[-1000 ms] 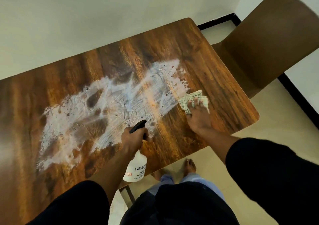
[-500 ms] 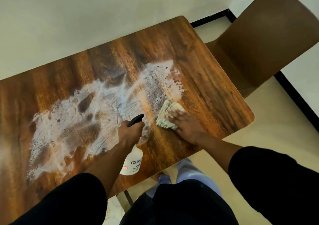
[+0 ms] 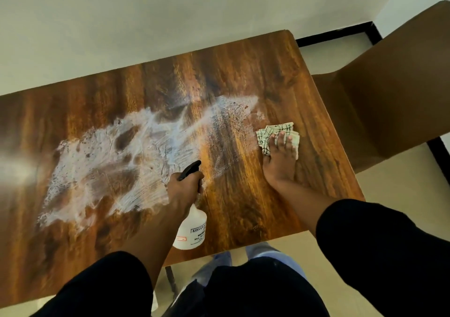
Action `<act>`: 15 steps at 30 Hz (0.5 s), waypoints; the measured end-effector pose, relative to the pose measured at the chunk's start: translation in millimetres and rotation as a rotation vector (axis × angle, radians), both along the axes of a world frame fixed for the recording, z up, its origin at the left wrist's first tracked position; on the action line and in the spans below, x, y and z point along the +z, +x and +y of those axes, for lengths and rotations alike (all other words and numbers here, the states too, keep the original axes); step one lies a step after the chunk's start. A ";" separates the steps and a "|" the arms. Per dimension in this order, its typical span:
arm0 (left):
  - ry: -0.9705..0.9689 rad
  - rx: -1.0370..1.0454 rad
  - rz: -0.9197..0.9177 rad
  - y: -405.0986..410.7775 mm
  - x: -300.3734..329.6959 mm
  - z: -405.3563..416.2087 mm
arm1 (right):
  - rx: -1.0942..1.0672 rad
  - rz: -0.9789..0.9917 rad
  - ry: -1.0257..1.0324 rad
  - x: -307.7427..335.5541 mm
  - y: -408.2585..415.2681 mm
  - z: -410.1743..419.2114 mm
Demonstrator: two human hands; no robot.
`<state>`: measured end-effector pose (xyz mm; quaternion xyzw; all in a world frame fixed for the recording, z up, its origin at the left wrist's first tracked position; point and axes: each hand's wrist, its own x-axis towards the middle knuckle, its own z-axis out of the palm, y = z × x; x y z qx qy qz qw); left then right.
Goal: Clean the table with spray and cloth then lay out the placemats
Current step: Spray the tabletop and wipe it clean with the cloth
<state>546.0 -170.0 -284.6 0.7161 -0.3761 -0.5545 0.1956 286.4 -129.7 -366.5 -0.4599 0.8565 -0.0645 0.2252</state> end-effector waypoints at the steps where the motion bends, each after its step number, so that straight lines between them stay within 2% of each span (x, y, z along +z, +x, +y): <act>1: 0.001 0.021 -0.002 -1.3 0.4 -0.4 | 0.030 0.004 0.000 -0.9 2.8 -4.4; 4: -0.006 0.075 0.001 -4.9 2.6 0.6 | 0.177 -0.012 -0.019 0.0 19.7 -17.4; 8: -0.018 0.093 -0.013 -12.6 -0.2 6.5 | 0.580 -0.095 -0.045 -0.7 54.9 -23.3; 10: -0.014 0.089 -0.018 -17.6 -0.9 8.3 | 0.749 -0.073 -0.050 -8.7 51.9 -25.7; 13: -0.017 0.078 -0.021 -21.9 0.4 9.1 | 0.819 -0.051 -0.032 -14.3 21.3 -37.5; 15: -0.023 0.089 -0.006 -23.1 0.6 8.8 | 0.737 -0.019 -0.042 -9.9 -3.4 -49.1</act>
